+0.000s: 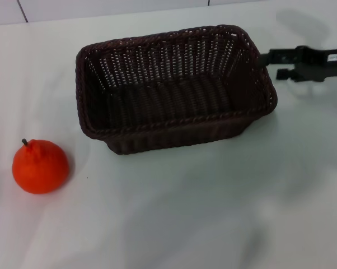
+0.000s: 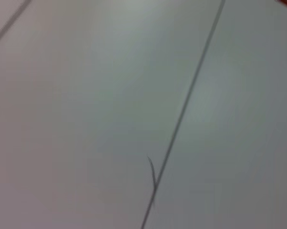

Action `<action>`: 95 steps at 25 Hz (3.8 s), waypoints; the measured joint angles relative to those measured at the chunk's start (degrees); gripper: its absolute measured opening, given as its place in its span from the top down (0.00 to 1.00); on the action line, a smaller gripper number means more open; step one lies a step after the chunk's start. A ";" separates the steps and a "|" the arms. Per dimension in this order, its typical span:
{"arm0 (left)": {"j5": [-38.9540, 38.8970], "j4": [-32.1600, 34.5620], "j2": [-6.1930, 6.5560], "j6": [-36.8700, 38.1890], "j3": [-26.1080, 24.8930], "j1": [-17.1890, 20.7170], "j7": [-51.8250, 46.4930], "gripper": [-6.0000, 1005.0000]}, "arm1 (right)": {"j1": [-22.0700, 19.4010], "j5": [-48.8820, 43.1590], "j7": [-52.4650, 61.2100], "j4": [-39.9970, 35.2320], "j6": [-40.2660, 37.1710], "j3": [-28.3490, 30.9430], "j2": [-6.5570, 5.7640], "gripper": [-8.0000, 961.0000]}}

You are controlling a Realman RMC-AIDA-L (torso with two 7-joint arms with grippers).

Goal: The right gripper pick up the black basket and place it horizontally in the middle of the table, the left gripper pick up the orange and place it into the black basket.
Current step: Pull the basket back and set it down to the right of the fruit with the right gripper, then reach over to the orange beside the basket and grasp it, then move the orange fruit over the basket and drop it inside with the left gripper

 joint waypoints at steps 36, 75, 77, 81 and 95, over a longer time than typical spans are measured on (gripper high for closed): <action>20.73 -3.02 4.58 22.70 13.21 -1.40 -0.19 0.46 | -3.94 24.69 -13.75 1.63 -4.30 2.33 0.50 0.06; 21.05 -12.71 1.21 18.12 13.54 -16.50 -17.56 0.91 | -3.83 30.80 -20.07 5.89 -6.78 1.94 0.82 0.06; 21.57 -13.00 0.99 22.65 17.01 -18.85 -19.92 0.90 | -3.75 31.11 -20.53 6.10 -6.73 1.84 1.16 0.06; 22.31 -13.49 -0.09 29.60 21.28 -21.33 -23.49 0.85 | -3.89 31.38 -21.51 6.11 -6.40 2.13 2.00 0.06; 20.03 -16.98 -1.00 18.56 12.54 -13.08 -18.46 0.43 | -4.96 37.35 -30.43 6.77 -7.16 2.34 4.38 0.06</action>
